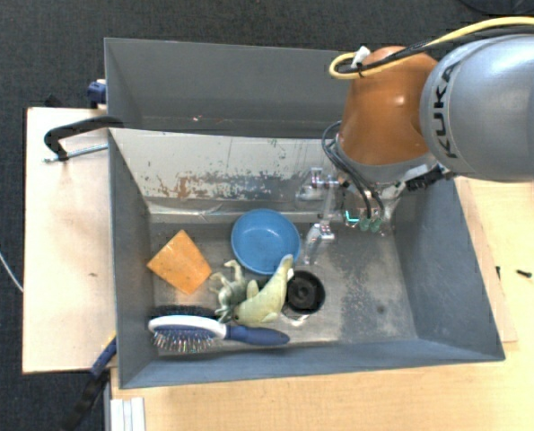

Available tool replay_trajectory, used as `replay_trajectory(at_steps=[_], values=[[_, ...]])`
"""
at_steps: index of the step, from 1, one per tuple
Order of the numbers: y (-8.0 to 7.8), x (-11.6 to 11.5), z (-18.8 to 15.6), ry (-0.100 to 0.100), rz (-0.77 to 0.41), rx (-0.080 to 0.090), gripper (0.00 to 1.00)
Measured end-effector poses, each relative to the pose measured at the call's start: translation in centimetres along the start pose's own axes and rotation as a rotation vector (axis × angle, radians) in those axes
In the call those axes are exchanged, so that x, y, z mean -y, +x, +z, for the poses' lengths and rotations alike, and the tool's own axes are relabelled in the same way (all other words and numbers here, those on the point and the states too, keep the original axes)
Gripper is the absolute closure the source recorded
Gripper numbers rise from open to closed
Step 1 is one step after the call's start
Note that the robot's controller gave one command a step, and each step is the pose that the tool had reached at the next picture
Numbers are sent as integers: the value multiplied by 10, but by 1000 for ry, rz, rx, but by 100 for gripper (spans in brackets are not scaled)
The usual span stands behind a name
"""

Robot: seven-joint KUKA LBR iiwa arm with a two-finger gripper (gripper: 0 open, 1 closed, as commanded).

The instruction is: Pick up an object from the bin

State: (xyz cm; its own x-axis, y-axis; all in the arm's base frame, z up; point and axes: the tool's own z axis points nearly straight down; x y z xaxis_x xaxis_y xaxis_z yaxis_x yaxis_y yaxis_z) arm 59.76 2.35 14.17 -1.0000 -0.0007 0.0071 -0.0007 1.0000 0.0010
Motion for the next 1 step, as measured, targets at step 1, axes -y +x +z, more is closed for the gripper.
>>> replay_trajectory(at_steps=[1], values=[[40, -80, 65, 5, -329, 26, 0]])
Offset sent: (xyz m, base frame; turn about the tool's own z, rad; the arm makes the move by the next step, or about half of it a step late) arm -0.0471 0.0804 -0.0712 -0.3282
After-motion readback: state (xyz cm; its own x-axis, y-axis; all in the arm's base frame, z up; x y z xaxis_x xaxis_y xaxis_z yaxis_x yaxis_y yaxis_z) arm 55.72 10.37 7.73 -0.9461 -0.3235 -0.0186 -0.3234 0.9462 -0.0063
